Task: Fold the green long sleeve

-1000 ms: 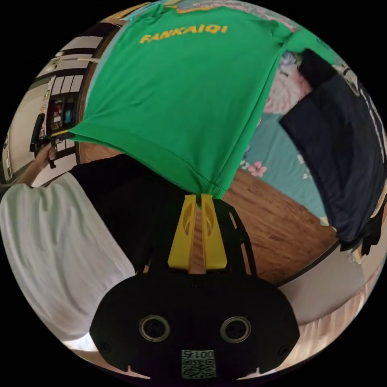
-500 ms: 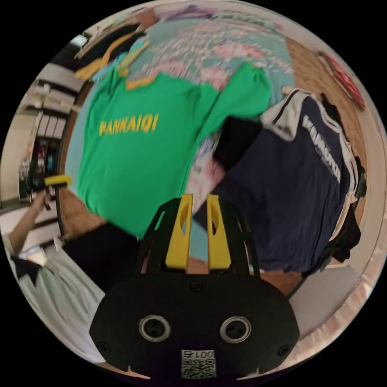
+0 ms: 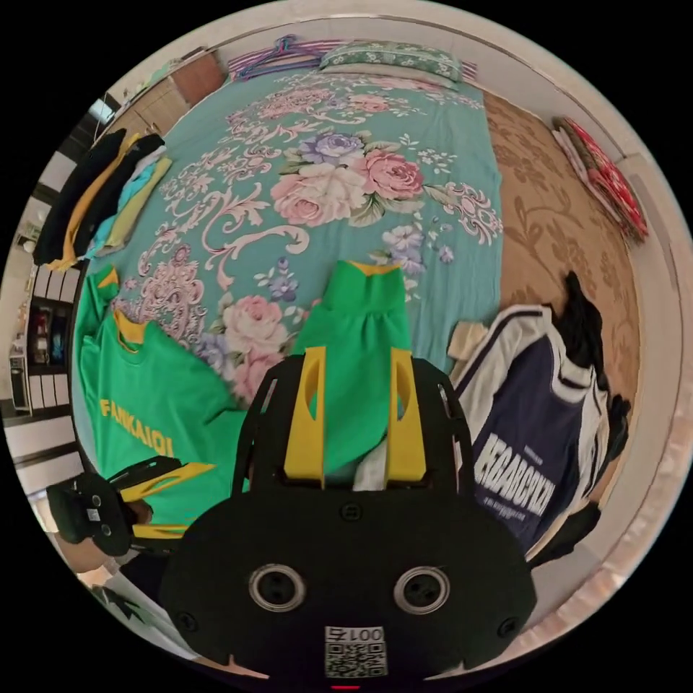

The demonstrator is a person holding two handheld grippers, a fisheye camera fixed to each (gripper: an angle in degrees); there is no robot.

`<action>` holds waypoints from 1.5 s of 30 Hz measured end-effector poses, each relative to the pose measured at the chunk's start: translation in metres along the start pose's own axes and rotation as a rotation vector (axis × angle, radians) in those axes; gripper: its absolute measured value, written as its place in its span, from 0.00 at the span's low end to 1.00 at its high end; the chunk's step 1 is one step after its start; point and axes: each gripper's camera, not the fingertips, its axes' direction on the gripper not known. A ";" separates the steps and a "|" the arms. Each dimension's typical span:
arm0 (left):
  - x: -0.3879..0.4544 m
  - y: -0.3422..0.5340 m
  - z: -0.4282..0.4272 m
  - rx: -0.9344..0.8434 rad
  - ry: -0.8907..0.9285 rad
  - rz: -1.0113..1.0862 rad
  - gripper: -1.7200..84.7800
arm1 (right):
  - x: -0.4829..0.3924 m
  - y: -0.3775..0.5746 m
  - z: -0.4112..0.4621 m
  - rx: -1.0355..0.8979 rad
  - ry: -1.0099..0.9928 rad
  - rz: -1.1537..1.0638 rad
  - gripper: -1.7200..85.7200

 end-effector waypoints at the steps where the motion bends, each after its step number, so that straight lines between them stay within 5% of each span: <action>1: -0.004 -0.010 0.007 0.043 -0.004 -0.024 0.16 | 0.017 -0.014 0.014 -0.017 0.000 -0.030 0.16; 6: -0.045 -0.041 0.027 0.152 -0.018 -0.149 0.19 | 0.077 -0.041 0.060 -0.057 -0.185 -0.137 0.13; 9: -0.075 -0.052 0.042 0.171 0.012 -0.237 0.21 | 0.106 -0.020 0.050 0.073 -0.304 -0.248 0.07; 16: -0.071 -0.026 0.048 0.469 0.448 -0.280 0.27 | 0.216 0.086 -0.032 0.402 -1.143 -0.624 0.04; 21: 0.025 0.023 0.027 0.678 0.727 -0.046 0.03 | 0.267 0.142 -0.060 0.353 -1.308 -0.813 0.04; 28: 0.188 0.053 0.029 0.580 0.547 -0.155 0.03 | 0.306 0.208 -0.085 0.267 -1.250 -0.853 0.03; 33: 0.204 0.050 0.032 0.605 0.476 -0.189 0.05 | 0.289 0.203 -0.099 0.279 -1.167 -0.839 0.03; 38: 0.193 0.108 -0.018 0.811 0.331 -0.292 0.06 | 0.192 0.168 -0.134 0.377 -1.177 -1.054 0.03; 45: 0.206 0.216 -0.088 0.771 -0.121 -0.418 0.07 | -0.041 0.118 -0.101 0.210 -1.376 -1.388 0.04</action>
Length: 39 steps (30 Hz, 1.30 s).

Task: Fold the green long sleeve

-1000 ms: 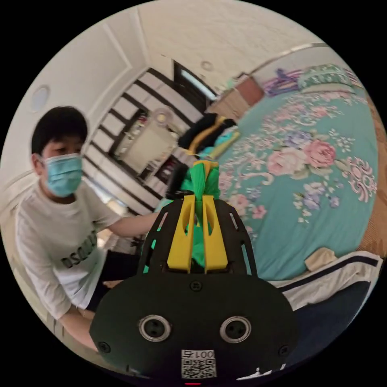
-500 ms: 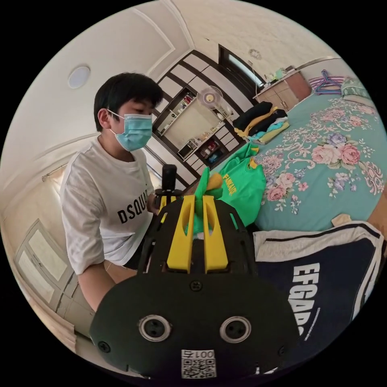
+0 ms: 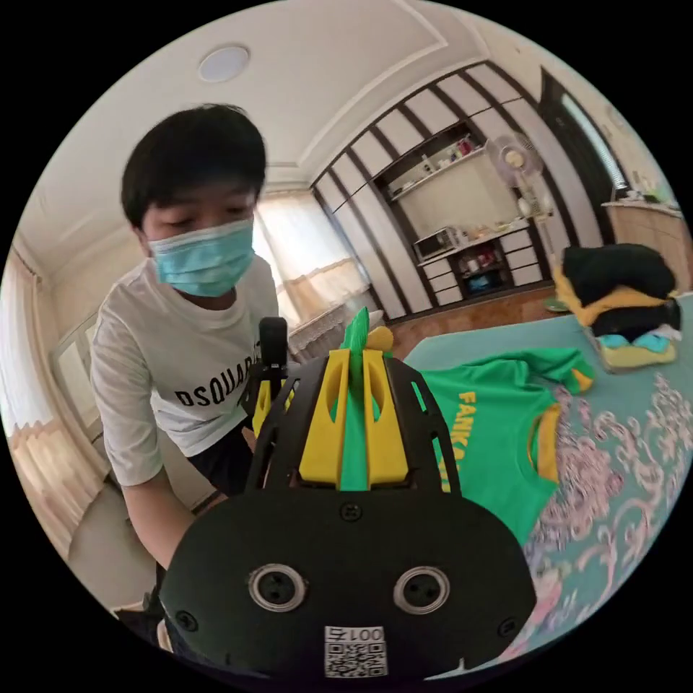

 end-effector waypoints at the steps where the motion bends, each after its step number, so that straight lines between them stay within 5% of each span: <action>1: -0.008 0.009 -0.013 -0.046 -0.069 -0.001 0.08 | 0.032 -0.013 0.044 -0.040 -0.062 0.014 0.04; 4: -0.035 0.046 -0.028 -0.244 -0.176 -0.052 0.08 | 0.111 -0.017 0.158 -0.253 -0.114 0.182 0.04; 8: -0.064 0.099 -0.042 -0.521 -0.212 -0.134 0.09 | 0.122 0.003 0.198 -0.374 0.128 0.287 0.06; 12: -0.100 0.086 -0.048 -0.554 -0.326 -0.121 0.11 | 0.057 0.024 0.155 -0.246 0.485 0.406 0.08; 19: -0.233 0.005 -0.010 -0.451 -0.322 -0.309 0.22 | -0.055 0.107 0.199 -0.443 1.192 0.872 0.11; 25: -0.247 -0.028 0.032 -0.546 -0.055 -0.339 0.08 | -0.076 0.141 0.291 -0.446 1.324 1.058 0.15; 29: -0.250 -0.049 0.018 -0.552 -0.077 -0.375 0.02 | -0.080 0.141 0.347 -0.378 1.394 1.079 0.15; 36: -0.274 -0.056 -0.004 -0.588 -0.078 -0.611 0.08 | -0.085 0.138 0.389 -0.346 1.408 1.084 0.14; 39: -0.271 -0.082 -0.012 -0.608 -0.264 -0.651 0.12 | -0.102 0.140 0.401 -0.313 1.392 1.108 0.15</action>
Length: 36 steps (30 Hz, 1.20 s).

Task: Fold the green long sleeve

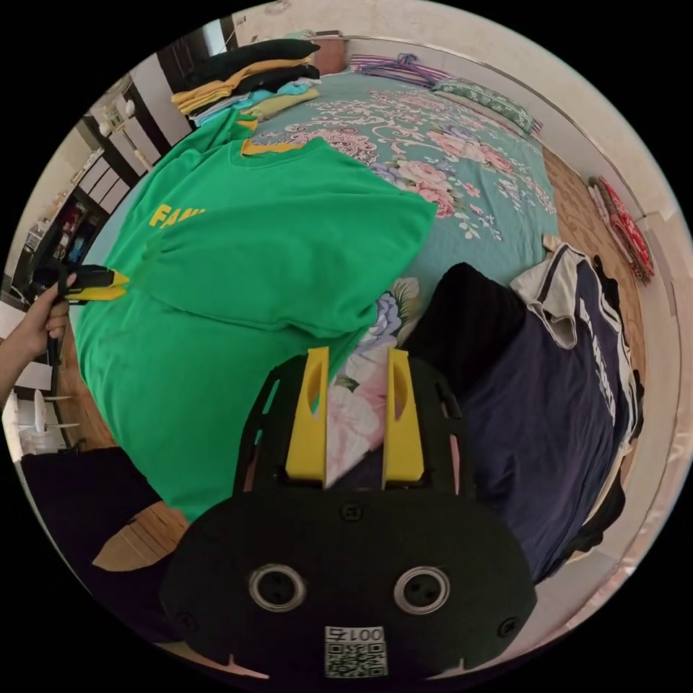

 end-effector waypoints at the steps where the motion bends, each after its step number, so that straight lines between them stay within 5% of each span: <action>1: 0.026 -0.011 -0.015 0.056 -0.058 0.077 0.13 | -0.004 0.007 -0.003 0.015 -0.003 0.002 0.15; 7: 0.231 -0.113 0.007 0.059 0.138 0.767 0.14 | -0.025 0.011 0.009 0.080 0.024 -0.023 0.14; 13: 0.398 -0.195 0.104 -0.220 0.004 1.169 0.14 | -0.035 0.019 0.013 0.172 0.030 0.032 0.11; 17: 0.450 -0.214 0.156 -0.491 -0.006 1.240 0.07 | -0.043 0.024 0.015 0.207 0.046 0.024 0.08; 21: 0.463 -0.219 0.167 -0.454 -0.196 1.239 0.02 | -0.049 0.019 0.020 0.217 0.077 -0.055 0.06; 25: 0.458 -0.232 0.156 -0.399 -0.154 1.236 0.01 | -0.050 0.019 0.020 0.219 0.055 -0.148 0.04; 36: 0.417 -0.280 0.157 -0.405 0.012 1.103 0.01 | -0.069 0.035 0.016 0.217 0.093 0.103 0.03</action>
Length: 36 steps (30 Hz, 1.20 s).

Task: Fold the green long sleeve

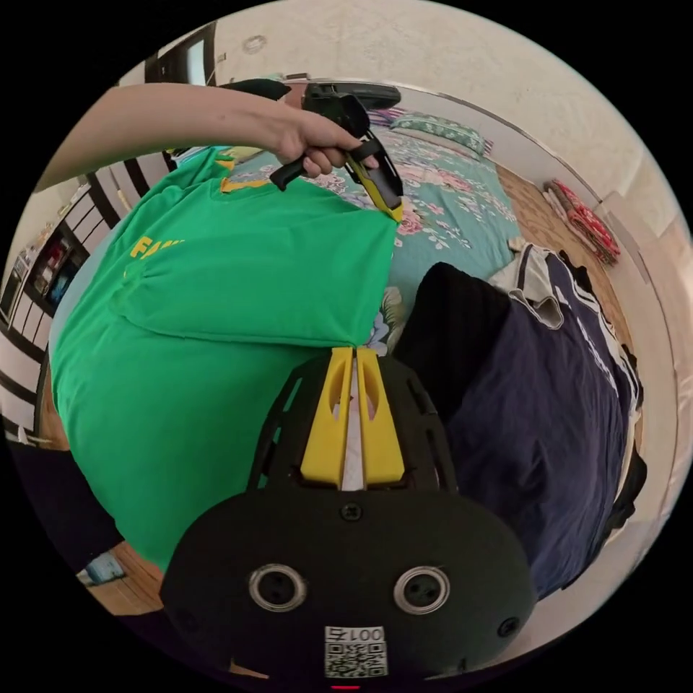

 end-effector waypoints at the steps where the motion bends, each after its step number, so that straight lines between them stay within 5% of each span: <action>1: -0.002 0.001 0.003 0.004 0.005 0.000 0.01 | 0.001 -0.001 0.000 -0.013 -0.008 0.030 0.02; 9: -0.014 0.050 -0.048 0.273 0.009 -0.065 0.03 | -0.006 -0.014 -0.033 -0.008 -0.046 0.074 0.03; 15: 0.005 0.214 -0.064 0.280 -0.326 -0.202 0.01 | -0.068 -0.085 -0.020 0.023 -0.102 -0.196 0.03; 19: -0.017 0.363 -0.061 0.274 -0.408 -0.437 0.01 | -0.126 -0.094 0.030 -0.123 0.106 -0.368 0.03; 25: -0.089 0.528 -0.092 0.532 -0.547 -0.675 0.11 | -0.173 -0.153 -0.019 -0.060 0.129 -0.434 0.03; 29: -0.186 0.558 -0.075 0.587 -0.357 -0.760 0.19 | -0.222 -0.200 0.000 -0.139 0.149 -0.444 0.03; 34: -0.256 0.559 -0.027 0.584 0.008 -0.666 0.04 | -0.275 -0.238 0.001 -0.105 0.154 -0.521 0.03; 36: -0.244 0.575 -0.025 0.630 -0.126 -0.703 0.03 | -0.286 -0.253 -0.002 -0.072 0.169 -0.561 0.03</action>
